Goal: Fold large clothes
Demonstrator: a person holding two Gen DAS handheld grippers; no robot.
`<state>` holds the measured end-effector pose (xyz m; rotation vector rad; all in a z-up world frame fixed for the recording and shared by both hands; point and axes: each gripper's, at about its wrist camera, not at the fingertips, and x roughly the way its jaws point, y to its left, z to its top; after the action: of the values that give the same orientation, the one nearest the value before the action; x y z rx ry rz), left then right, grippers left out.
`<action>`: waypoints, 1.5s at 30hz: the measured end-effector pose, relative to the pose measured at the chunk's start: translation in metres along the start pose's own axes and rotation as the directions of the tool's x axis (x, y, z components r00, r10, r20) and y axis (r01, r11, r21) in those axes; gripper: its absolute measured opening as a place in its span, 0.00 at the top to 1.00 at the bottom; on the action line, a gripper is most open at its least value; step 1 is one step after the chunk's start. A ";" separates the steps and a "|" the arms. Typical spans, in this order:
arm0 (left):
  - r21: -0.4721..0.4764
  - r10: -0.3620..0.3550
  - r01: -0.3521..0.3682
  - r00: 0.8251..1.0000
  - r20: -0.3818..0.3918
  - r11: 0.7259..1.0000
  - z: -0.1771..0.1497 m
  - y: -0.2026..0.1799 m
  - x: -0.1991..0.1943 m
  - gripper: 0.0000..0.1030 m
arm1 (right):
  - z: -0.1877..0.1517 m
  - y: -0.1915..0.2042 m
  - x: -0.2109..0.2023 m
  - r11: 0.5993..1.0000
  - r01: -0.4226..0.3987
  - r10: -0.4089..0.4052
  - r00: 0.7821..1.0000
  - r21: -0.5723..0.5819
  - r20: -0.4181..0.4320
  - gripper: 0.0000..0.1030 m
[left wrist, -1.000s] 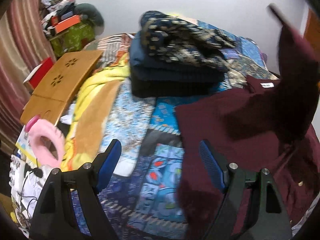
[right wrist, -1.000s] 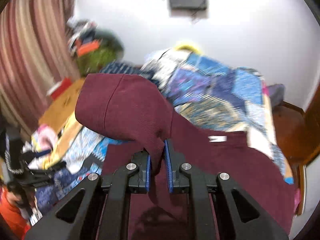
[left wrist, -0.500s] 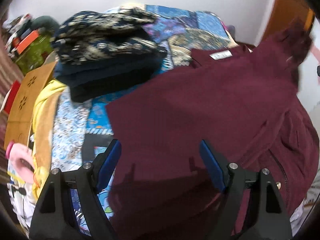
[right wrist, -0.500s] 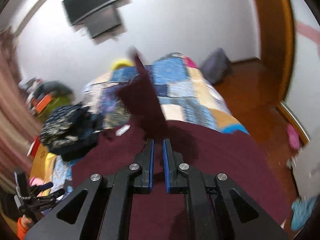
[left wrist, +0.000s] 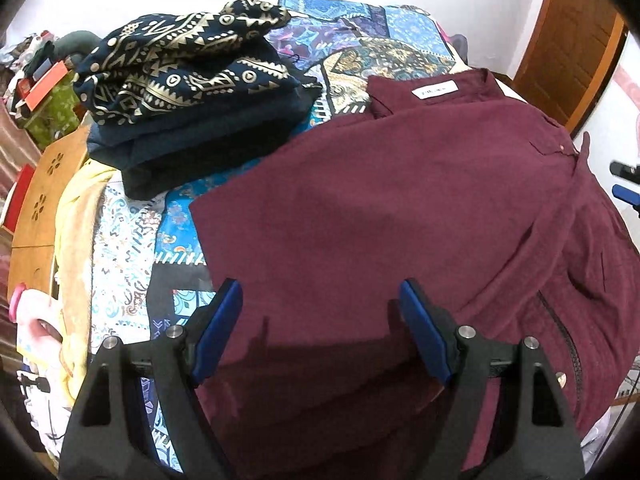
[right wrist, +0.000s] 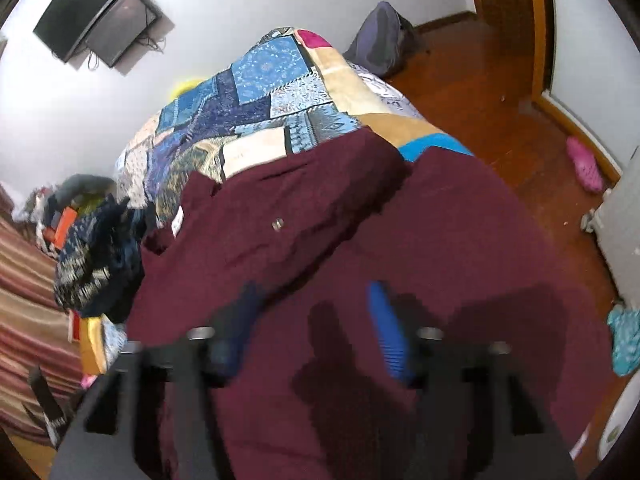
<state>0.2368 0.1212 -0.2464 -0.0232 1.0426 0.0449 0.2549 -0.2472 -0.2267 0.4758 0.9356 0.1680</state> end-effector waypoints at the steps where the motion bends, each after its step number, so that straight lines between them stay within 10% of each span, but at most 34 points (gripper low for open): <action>1: -0.005 0.001 -0.001 1.000 0.002 1.000 0.001 0.002 0.000 0.23 | 0.004 0.000 0.004 1.000 -0.009 0.009 1.000 0.010 0.000 0.41; 11: -0.027 -0.003 0.003 1.000 0.001 1.000 0.005 0.007 0.007 0.23 | 0.036 -0.017 0.066 0.996 0.066 -0.062 0.996 0.057 -0.068 0.42; 19: -0.041 -0.018 0.017 1.000 -0.017 0.999 0.005 0.009 0.011 0.23 | 0.043 -0.008 0.028 0.999 0.026 -0.027 0.999 0.023 0.042 0.84; 32: 0.015 -0.091 0.091 0.995 0.038 0.996 0.002 -0.015 -0.020 0.23 | 0.026 0.043 -0.089 0.984 -0.048 0.081 0.977 -0.170 0.195 0.86; 45: 0.011 -0.140 0.141 0.989 -0.038 0.990 -0.021 -0.025 -0.007 0.22 | -0.026 -0.029 -0.030 0.986 0.151 -0.148 0.987 -0.065 0.058 0.85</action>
<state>0.2159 0.0955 -0.2511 -0.0850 1.0764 -0.0914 0.2145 -0.2748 -0.2313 0.3427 0.9064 0.0512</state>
